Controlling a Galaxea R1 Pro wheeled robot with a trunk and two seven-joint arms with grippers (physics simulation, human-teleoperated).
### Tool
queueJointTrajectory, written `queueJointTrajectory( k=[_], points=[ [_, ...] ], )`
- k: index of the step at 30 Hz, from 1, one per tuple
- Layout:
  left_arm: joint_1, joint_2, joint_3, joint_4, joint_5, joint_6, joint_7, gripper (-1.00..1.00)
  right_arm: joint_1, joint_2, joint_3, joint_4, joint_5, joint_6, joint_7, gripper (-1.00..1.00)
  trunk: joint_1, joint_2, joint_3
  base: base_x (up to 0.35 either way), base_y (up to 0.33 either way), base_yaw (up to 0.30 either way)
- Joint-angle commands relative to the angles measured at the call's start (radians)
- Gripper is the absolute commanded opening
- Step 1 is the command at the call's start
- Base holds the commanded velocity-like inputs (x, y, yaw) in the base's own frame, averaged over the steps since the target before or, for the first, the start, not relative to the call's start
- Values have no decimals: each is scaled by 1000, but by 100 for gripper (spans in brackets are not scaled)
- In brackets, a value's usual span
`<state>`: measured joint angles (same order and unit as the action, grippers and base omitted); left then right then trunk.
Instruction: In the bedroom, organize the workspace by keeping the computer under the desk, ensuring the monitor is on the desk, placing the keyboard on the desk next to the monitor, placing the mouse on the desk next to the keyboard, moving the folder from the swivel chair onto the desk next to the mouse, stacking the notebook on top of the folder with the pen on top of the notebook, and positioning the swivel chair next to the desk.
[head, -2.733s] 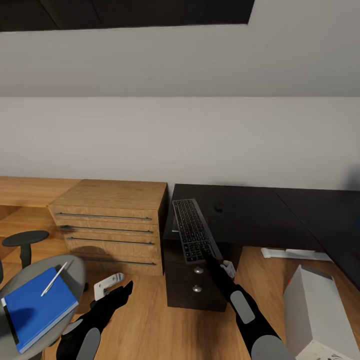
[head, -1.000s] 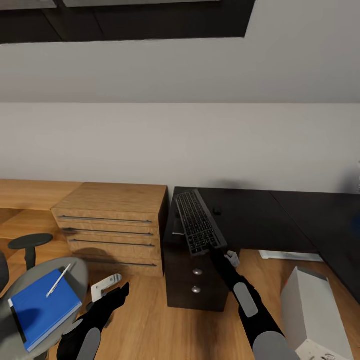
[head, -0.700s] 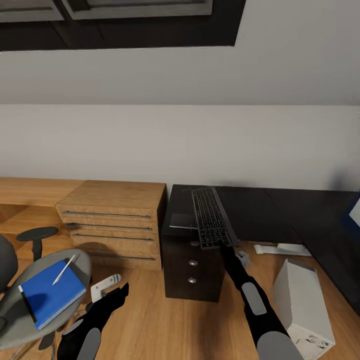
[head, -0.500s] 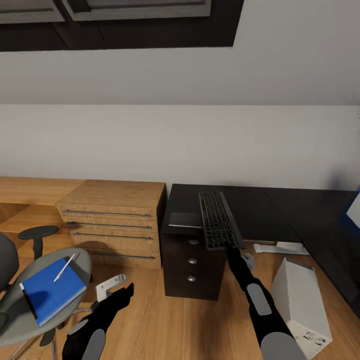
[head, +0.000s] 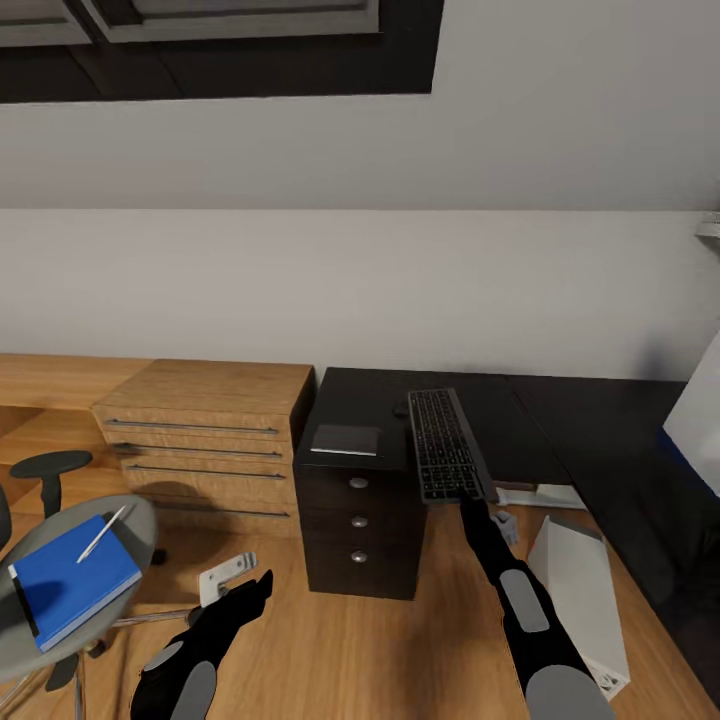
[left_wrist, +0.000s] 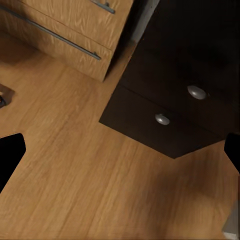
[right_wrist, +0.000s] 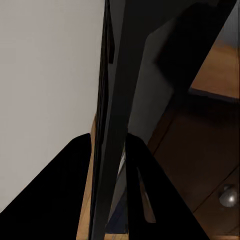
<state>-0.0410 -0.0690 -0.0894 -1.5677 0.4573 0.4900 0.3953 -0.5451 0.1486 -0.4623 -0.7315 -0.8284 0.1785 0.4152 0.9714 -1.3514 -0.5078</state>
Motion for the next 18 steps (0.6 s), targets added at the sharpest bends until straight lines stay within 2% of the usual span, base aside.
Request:
queueJointTrajectory(
  k=[1, 6, 10, 13, 18],
  points=[
    [-1, 0, -1, -2, 11, 2, 10, 100, -1, 1, -5, 0, -11, 10, 4, -100, 0, -1, -1, 0, -310, 0],
    [-1, 0, -2, -2, 11, -6, 10, 100, -1, -1, -6, 1, -11, 11, 4, -100, 0, -1, -1, 0, -216, 0],
    [-1, 0, -3, -2, 11, -18, 10, 100, -1, -4, -6, 2, -11, 11, -7, -100, 0, -1, -1, 0, -32, 0],
    [-1, 0, -4, -2, 11, -33, 8, 100, -1, -4, -7, 3, -13, 9, -67, -100, 0, -1, -1, 26, -5, 0],
    [-1, 0, -4, -2, 12, -38, 7, 100, -1, -4, -7, 3, -14, 9, -80, -100, 0, -1, -1, 210, -1, 0]
  ],
)
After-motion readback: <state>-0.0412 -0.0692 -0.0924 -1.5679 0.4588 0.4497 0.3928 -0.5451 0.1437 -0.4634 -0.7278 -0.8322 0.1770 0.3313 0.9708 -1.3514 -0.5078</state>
